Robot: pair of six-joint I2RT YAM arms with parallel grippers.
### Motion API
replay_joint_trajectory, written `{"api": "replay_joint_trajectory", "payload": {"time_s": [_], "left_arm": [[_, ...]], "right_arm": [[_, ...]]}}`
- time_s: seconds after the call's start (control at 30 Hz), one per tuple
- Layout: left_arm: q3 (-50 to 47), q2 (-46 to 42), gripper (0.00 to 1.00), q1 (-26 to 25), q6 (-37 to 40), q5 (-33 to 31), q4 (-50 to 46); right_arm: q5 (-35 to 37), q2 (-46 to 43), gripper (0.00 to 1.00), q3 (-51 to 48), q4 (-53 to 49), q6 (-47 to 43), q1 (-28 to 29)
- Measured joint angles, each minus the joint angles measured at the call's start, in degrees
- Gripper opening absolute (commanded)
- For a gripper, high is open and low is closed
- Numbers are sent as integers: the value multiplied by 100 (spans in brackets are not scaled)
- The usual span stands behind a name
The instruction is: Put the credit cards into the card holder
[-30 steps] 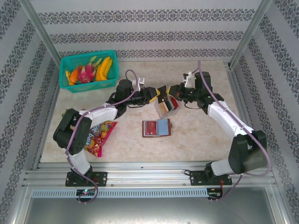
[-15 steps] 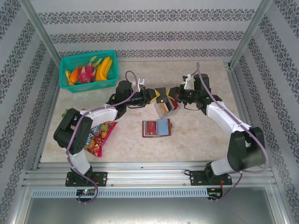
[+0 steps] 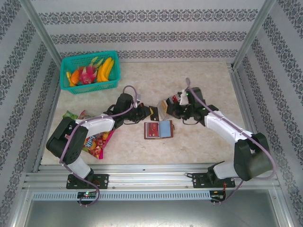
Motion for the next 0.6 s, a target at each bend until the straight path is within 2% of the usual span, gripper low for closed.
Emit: {"api": "replay_joint_trajectory", "payload": {"time_s": [0.1, 0.2, 0.33, 0.6], "left_arm": [[-170, -7, 4, -179, 160, -212, -264], [-249, -4, 4, -289, 236, -356, -452], [-247, 24, 4, -363, 315, -435, -476], [-247, 407, 4, -514, 321, -417, -400]], "right_arm": [[378, 181, 13, -87, -125, -44, 597], [638, 544, 11, -90, -144, -55, 881], [992, 876, 12, -184, -166, -72, 870], [1434, 938, 12, -334, -319, -219, 603]]}}
